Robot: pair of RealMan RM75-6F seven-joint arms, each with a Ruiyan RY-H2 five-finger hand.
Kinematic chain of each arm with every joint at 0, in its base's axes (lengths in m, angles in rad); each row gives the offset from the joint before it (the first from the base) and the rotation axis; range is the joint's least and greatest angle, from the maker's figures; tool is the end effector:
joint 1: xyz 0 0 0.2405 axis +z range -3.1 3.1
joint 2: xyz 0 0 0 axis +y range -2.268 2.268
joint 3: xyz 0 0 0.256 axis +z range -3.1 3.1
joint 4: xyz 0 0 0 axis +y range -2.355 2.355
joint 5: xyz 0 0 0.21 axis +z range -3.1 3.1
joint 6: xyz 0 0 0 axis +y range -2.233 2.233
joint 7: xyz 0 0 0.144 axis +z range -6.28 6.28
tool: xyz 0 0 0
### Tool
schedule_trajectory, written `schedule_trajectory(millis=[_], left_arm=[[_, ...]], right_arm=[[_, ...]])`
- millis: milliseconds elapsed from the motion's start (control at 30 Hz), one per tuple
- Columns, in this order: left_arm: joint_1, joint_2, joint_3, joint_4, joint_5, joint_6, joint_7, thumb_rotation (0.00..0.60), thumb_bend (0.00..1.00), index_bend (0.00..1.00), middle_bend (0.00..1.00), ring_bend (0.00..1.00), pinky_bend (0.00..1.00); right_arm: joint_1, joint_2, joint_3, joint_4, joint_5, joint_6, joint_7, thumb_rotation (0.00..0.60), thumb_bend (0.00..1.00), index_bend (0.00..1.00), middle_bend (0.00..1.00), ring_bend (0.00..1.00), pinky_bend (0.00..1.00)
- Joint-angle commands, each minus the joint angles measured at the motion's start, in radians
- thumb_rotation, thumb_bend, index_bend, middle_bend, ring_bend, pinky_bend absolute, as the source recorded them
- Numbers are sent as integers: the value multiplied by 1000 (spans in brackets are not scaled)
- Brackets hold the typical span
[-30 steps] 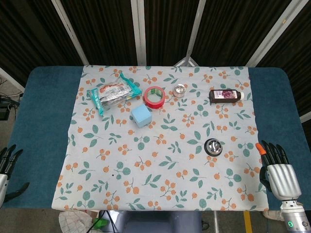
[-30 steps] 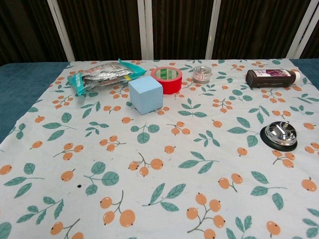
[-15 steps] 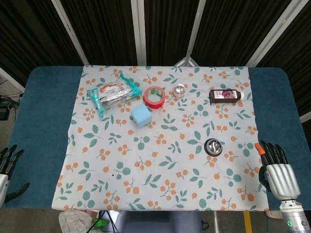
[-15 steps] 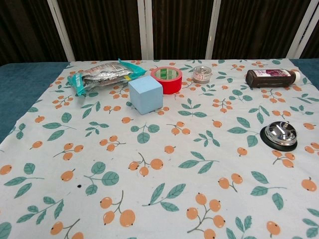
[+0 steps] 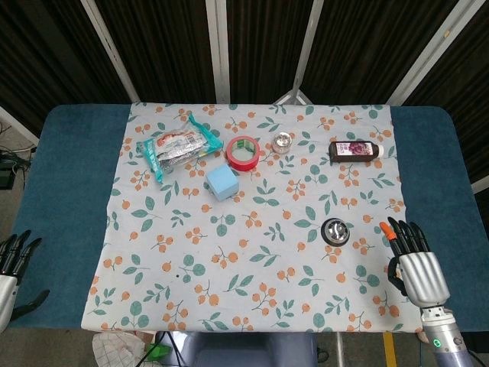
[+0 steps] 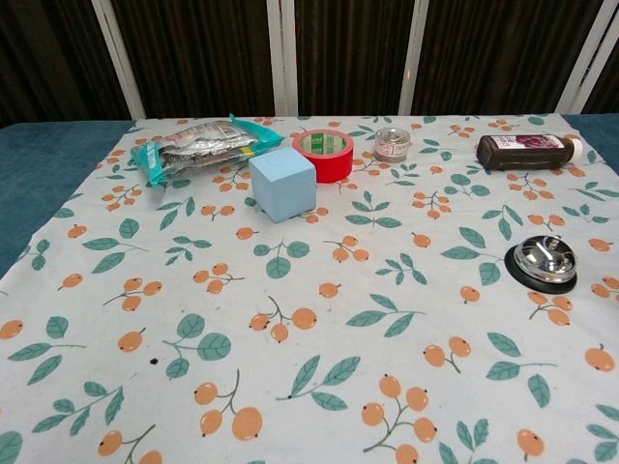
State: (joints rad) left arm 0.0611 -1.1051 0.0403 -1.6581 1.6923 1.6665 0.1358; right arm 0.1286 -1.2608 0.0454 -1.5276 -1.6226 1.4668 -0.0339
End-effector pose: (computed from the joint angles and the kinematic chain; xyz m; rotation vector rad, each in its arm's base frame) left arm -0.2953 0.1165 0.1617 -1.4347 -0.7794 -0.8837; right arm -0.2904 -0.1919 0.1114 1.5198 -0.8561 1.0050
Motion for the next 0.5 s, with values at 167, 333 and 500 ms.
schedule_trajectory(millis=[167,333,500], left_arm=[[0,-3,-1,1,-4,-3,5,600,269,116,4,0,90],[-5,-7,2,-2,-2,-18,24,600,269,116,4,0,90],[-4,-8,-4,-6,-12,-15,25,600,269,116,4,0,90]], right_arm=[[70,-39,48,0,53,-91,-13,600,999,30,0,0,0],[126,-91,74,25,118,-189,-41,600,1000,31,0,0,0],[167,-152,94,85,177,-257,-61,600,1000,31,0,0,0]])
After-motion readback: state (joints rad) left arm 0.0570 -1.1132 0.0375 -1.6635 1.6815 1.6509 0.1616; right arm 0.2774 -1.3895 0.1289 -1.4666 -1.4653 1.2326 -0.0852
